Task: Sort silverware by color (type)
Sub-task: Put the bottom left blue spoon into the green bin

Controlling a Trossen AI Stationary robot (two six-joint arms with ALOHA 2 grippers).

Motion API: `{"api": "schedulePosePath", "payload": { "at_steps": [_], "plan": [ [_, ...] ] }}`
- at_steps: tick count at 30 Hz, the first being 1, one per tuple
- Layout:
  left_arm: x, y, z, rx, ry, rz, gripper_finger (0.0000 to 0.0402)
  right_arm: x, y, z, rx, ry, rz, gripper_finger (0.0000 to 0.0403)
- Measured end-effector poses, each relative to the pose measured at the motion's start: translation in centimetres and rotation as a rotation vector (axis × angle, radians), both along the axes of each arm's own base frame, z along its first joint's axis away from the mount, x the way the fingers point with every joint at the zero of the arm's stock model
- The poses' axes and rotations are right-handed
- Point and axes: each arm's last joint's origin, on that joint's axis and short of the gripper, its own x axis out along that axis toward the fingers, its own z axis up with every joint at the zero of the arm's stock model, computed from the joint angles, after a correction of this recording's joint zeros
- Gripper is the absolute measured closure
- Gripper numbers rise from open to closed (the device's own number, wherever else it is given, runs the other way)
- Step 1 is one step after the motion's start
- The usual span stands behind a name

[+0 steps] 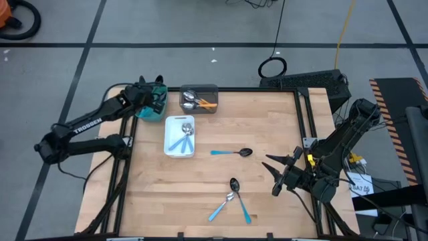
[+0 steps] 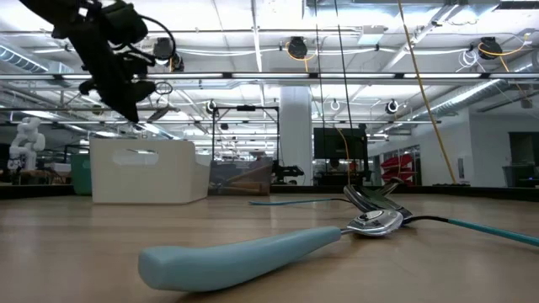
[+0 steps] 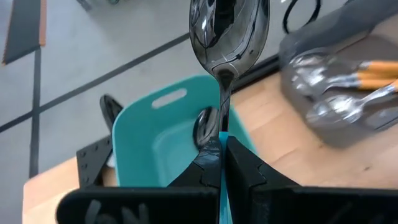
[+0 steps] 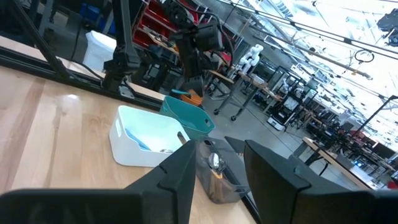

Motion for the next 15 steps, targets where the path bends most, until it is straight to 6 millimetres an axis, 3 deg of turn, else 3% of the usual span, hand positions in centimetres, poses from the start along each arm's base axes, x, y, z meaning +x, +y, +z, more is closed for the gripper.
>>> {"api": "schedulePosePath", "payload": {
  "at_steps": [15],
  "plan": [
    [0.1,1.9,-3.5,-0.087,0.125,0.04,0.0399,0.0,0.0,-0.1,0.004,-0.001,-0.001,0.0273]
  ]
}}
